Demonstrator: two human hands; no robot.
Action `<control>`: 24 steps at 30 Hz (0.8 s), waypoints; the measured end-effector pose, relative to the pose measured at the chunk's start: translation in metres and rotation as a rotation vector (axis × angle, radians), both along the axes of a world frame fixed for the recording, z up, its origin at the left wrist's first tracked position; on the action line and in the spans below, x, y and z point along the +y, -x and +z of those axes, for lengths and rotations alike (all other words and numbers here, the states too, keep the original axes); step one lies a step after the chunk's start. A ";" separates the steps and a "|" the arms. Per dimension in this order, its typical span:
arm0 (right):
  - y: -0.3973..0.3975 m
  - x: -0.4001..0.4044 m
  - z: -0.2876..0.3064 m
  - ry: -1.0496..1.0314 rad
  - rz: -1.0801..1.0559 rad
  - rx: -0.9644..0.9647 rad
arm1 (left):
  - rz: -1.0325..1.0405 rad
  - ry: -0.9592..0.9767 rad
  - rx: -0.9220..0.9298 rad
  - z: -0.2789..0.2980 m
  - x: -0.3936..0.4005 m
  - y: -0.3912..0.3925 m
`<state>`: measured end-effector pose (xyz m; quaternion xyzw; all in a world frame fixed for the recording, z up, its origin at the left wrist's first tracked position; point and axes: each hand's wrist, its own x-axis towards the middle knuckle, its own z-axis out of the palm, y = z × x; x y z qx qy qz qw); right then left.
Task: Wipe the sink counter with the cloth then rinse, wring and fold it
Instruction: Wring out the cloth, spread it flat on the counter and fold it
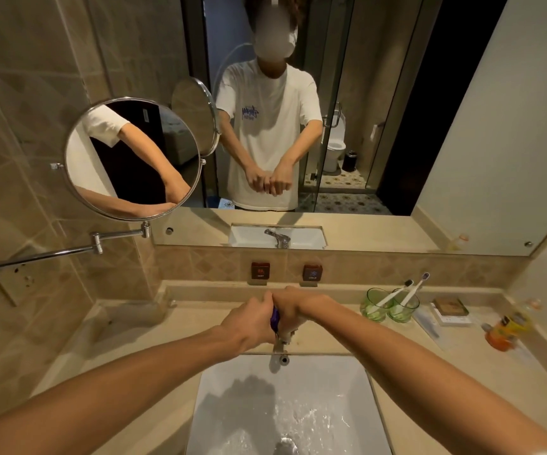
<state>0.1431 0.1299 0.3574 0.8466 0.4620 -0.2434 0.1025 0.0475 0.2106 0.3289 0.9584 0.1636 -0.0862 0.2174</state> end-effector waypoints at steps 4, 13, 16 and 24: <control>-0.006 0.004 0.002 0.162 -0.084 0.160 | -0.026 -0.052 0.015 -0.003 -0.004 -0.001; 0.017 -0.014 0.014 -0.230 -0.026 -0.163 | 0.167 0.636 -0.003 0.010 0.017 0.008; 0.027 -0.042 0.033 -0.604 0.117 -0.453 | 0.257 1.165 -0.021 0.028 0.029 0.021; 0.029 -0.080 0.054 -1.136 0.661 -0.841 | -0.150 1.491 0.458 0.106 0.029 0.040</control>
